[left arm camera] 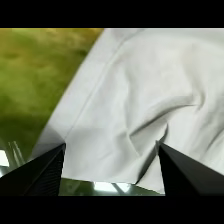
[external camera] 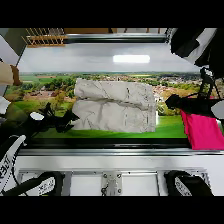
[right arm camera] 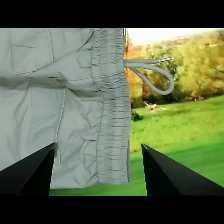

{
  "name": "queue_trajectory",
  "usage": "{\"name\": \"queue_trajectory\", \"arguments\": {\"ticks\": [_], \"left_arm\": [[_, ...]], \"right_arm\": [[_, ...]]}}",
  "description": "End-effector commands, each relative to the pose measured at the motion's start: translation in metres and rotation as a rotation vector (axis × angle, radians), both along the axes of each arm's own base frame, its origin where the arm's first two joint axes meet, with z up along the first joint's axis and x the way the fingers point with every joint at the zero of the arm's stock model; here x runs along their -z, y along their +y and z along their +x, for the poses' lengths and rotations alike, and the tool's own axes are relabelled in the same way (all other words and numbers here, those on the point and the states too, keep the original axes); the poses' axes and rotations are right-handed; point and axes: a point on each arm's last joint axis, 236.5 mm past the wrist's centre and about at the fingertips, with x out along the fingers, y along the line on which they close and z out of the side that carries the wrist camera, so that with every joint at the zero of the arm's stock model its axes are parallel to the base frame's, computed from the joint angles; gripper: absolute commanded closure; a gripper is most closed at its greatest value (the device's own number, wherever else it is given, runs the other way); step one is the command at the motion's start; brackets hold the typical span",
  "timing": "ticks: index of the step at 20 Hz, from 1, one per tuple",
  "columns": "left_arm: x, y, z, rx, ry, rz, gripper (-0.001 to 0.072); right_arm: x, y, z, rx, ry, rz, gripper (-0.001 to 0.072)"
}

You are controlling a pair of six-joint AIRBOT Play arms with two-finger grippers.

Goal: Fold the clothes and pants, and hang the long-sleeved shirts on hangers.

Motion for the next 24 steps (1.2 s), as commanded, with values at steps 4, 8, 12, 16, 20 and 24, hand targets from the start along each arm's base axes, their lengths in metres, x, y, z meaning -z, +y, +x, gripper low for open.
{"name": "queue_trajectory", "arguments": {"ticks": [4, 8, 12, 16, 20, 24], "left_arm": [[0.002, -0.034, -0.003, 0.164, 0.076, -0.05, 0.0099], [-0.032, -0.01, 0.01, 0.161, -0.043, 0.007, 0.0098], [-0.047, 0.05, 0.002, 0.131, -0.08, 0.175, 0.0098], [-0.012, 0.072, -0.026, 0.006, 0.012, 0.149, 0.0098], [0.015, 0.039, -0.039, -0.008, 0.084, 0.028, 0.0098], [0.013, -0.002, -0.012, 0.08, 0.054, -0.022, 0.0099]], "right_arm": [[0.006, 0.001, -0.01, -0.011, 0.046, -0.002, 0.0147], [0.009, 0.0, -0.014, -0.035, 0.065, -0.023, 0.0146], [0.01, 0.0, -0.014, -0.034, 0.066, -0.022, 0.0146], [0.011, 0.0, -0.014, -0.034, 0.067, -0.022, 0.0147], [0.009, 0.0, -0.011, -0.031, 0.053, -0.022, 0.0147], [0.009, 0.0, -0.011, -0.031, 0.053, -0.017, 0.0147]]}}
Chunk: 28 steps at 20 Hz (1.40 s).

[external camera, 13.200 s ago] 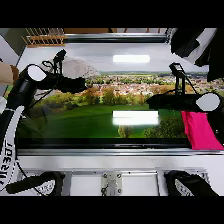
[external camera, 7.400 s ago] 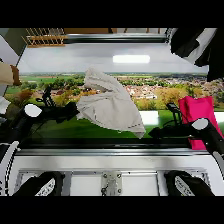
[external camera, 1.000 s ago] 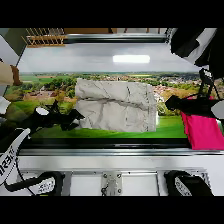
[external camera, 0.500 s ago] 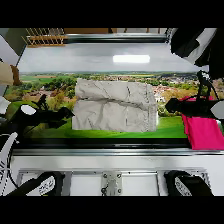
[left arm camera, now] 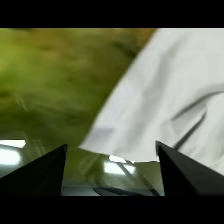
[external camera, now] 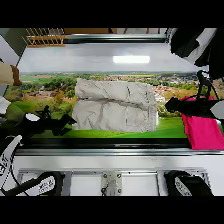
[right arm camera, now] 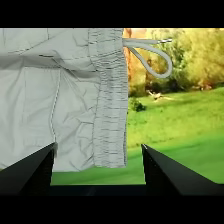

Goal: Fold the clothes and pants, and hang the long-sleeved shirts on hangers.

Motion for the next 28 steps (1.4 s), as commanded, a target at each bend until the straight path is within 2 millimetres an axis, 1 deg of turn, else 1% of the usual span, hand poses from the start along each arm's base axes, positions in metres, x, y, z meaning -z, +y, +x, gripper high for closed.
{"name": "queue_trajectory", "arguments": {"ticks": [1, 2, 3, 4, 5, 7, 8, 9, 11, 12, 13, 14, 15, 17, 19, 21, 24, 26, 27, 28], "left_arm": [[0.001, -0.027, 0.024, 0.051, -0.038, -0.013, 0.01], [-0.003, -0.032, 0.034, 0.048, -0.055, -0.007, 0.0102], [-0.006, -0.034, 0.042, 0.041, -0.066, -0.005, 0.0247], [-0.009, -0.036, 0.048, 0.05, -0.083, -0.001, 0.0583], [-0.012, -0.038, 0.05, 0.062, -0.092, 0.004, 0.0701], [-0.016, -0.041, 0.046, 0.087, -0.086, -0.008, 0.0701], [-0.017, -0.04, 0.041, 0.111, -0.09, 0.002, 0.0701], [-0.017, -0.037, 0.035, 0.134, -0.093, 0.028, 0.0701], [-0.019, -0.03, 0.02, 0.179, -0.095, 0.071, 0.0701], [-0.019, -0.029, 0.012, 0.186, -0.096, 0.08, 0.0701], [-0.019, -0.029, 0.006, 0.185, -0.096, 0.079, 0.0701], [-0.02, -0.029, 0.001, 0.183, -0.098, 0.081, 0.0701], [-0.019, -0.029, -0.002, 0.18, -0.101, 0.084, 0.0701], [-0.019, -0.028, -0.007, 0.174, -0.106, 0.089, 0.0701], [-0.019, -0.029, -0.009, 0.176, -0.105, 0.087, 0.0701], [-0.019, -0.029, -0.009, 0.174, -0.106, 0.086, 0.0701], [-0.019, -0.029, -0.009, 0.175, -0.105, 0.087, 0.0701], [-0.019, -0.029, -0.009, 0.175, -0.106, 0.087, 0.0701], [-0.019, -0.029, -0.009, 0.175, -0.106, 0.087, 0.0701], [-0.019, -0.029, -0.009, 0.175, -0.106, 0.087, 0.07]], "right_arm": [[0.0, 0.002, 0.0, 0.0, 0.0, 0.011, 0.0147], [0.0, 0.002, -0.001, -0.001, 0.005, 0.009, 0.0146], [0.002, 0.001, -0.002, -0.001, 0.008, 0.007, 0.0146], [0.005, 0.001, -0.003, 0.001, 0.016, 0.007, 0.0146], [0.01, -0.001, -0.005, 0.01, 0.03, 0.011, 0.0146], [0.034, -0.011, -0.018, 0.062, 0.102, 0.028, 0.0146], [0.053, -0.018, -0.029, 0.11, 0.165, 0.044, 0.0144], [0.073, -0.026, -0.042, 0.18, 0.228, 0.07, 0.0123], [0.12, -0.039, -0.07, 0.396, 0.352, 0.15, 0.0122], [0.139, -0.039, -0.077, 0.478, 0.376, 0.202, 0.0099], [0.154, -0.033, -0.079, 0.528, 0.376, 0.265, 0.0035], [0.167, -0.024, -0.077, 0.572, 0.365, 0.337, 0.0012], [0.176, -0.015, -0.071, 0.595, 0.339, 0.397, 0.0012], [0.186, -0.001, -0.056, 0.581, 0.28, 0.443, 0.0013], [0.19, 0.014, -0.04, 0.528, 0.238, 0.445, 0.0013], [0.195, 0.023, -0.027, 0.519, 0.196, 0.441, 0.0012], [0.199, 0.034, -0.012, 0.483, 0.163, 0.411, 0.0013], [0.2, 0.042, -0.006, 0.433, 0.162, 0.39, 0.0014], [0.201, 0.045, -0.005, 0.408, 0.165, 0.379, 0.0068], [0.202, 0.046, -0.003, 0.386, 0.164, 0.367, 0.0254]]}}
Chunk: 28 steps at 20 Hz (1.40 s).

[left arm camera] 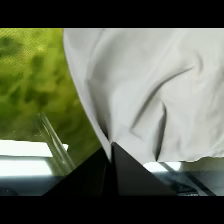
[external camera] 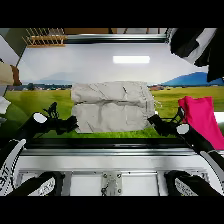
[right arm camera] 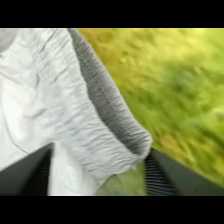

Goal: Fold the clothes and pants, and hang the long-sleeved shirts on hangers.

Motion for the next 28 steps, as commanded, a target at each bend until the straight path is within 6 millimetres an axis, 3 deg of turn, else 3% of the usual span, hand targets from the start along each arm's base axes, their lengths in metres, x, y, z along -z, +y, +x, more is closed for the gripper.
{"name": "queue_trajectory", "arguments": {"ticks": [1, 4, 7, 9, 11, 13, 14, 15, 17, 19, 21, 23, 26, 28], "left_arm": [[0.0, 0.0, 0.0, 0.001, -0.001, 0.001, 0.0701], [0.0, 0.0, 0.0, 0.0, -0.002, 0.001, 0.0701], [-0.003, 0.001, 0.005, -0.002, -0.016, 0.004, 0.0701], [-0.031, 0.004, 0.028, 0.004, -0.086, 0.004, 0.0701], [-0.103, 0.013, 0.068, -0.003, -0.27, 0.008, 0.0701], [-0.22, 0.025, 0.099, -0.01, -0.542, 0.033, 0.0701], [-0.28, 0.028, 0.102, -0.01, -0.676, 0.048, 0.0701], [-0.344, 0.028, 0.097, -0.015, -0.824, 0.061, 0.0701], [-0.457, 0.023, 0.062, -0.008, -1.093, 0.095, 0.0701], [-0.54, 0.016, 0.009, -0.004, -1.312, 0.125, 0.0701], [-0.591, 0.008, -0.047, -0.001, -1.47, 0.147, 0.0701], [-0.62, 0.003, -0.091, -0.003, -1.581, 0.16, 0.0701], [-0.643, 0.003, -0.125, -0.052, -1.676, 0.142, 0.0701], [-0.636, 0.007, -0.114, -0.068, -1.652, 0.129, 0.0701]], "right_arm": [[0.004, 0.008, 0.009, -0.062, -0.025, -0.035, 0.04], [0.003, 0.007, 0.01, -0.122, -0.048, -0.072, 0.0686], [-0.002, 0.006, 0.013, -0.201, -0.068, -0.121, 0.0687], [-0.029, 0.002, 0.023, -0.316, -0.1, -0.189, 0.0688], [-0.086, -0.015, 0.041, -0.438, -0.165, -0.322, 0.0688], [-0.175, -0.033, 0.058, -0.488, -0.283, -0.465, 0.0688], [-0.229, -0.036, 0.061, -0.494, -0.372, -0.516, 0.0688], [-0.279, -0.034, 0.059, -0.491, -0.465, -0.545, 0.0688], [-0.372, -0.031, 0.038, -0.456, -0.644, -0.583, 0.0688], [-0.445, -0.03, 0.005, -0.405, -0.802, -0.613, 0.0687], [-0.494, -0.03, -0.033, -0.337, -0.928, -0.609, 0.0688], [-0.516, -0.03, -0.066, -0.275, -0.994, -0.569, 0.0688], [-0.508, -0.028, -0.097, -0.245, -0.947, -0.491, 0.0688], [-0.488, -0.021, -0.102, -0.266, -0.858, -0.424, 0.0688]]}}
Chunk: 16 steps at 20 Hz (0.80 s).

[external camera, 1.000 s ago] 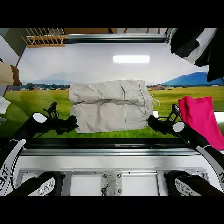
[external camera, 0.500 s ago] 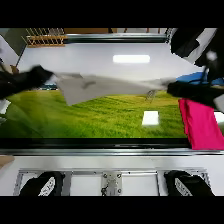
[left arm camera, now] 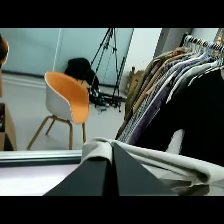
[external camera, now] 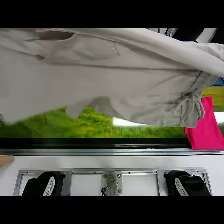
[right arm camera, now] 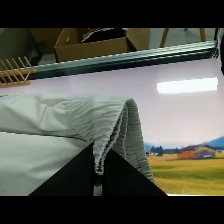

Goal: Fold the clothes and pants, and hang the long-sleeved shirts on hangers.

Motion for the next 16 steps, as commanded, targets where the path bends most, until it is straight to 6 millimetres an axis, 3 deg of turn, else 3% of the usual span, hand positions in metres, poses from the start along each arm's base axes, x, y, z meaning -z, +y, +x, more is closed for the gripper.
{"name": "queue_trajectory", "arguments": {"ticks": [1, 4, 6, 8, 11, 14, 16], "left_arm": [[0.001, 0.004, 0.001, -0.007, 0.0, -0.047, 0.0701], [0.066, 0.015, 0.082, -0.006, 0.225, -0.099, 0.0701], [0.131, 0.023, 0.149, -0.009, 0.417, -0.132, 0.0701], [0.199, 0.028, 0.208, -0.007, 0.597, -0.156, 0.0701], [0.287, 0.009, 0.281, 0.042, 0.811, -0.155, 0.0701], [0.342, -0.019, 0.334, 0.1, 0.922, -0.131, 0.0701], [0.36, -0.029, 0.353, 0.125, 0.956, -0.117, 0.0701]], "right_arm": [[0.025, 0.013, -0.024, -0.033, 0.151, 0.093, 0.0688], [0.076, 0.038, -0.01, -0.123, 0.416, 0.139, 0.0688], [0.118, 0.045, 0.009, -0.151, 0.609, 0.132, 0.0688], [0.157, 0.052, 0.042, -0.158, 0.745, 0.123, 0.0688], [0.214, 0.069, 0.105, -0.185, 0.844, 0.098, 0.0688], [0.272, 0.066, 0.173, -0.123, 0.865, 0.118, 0.0688], [0.298, 0.05, 0.204, -0.059, 0.844, 0.098, 0.0688]]}}
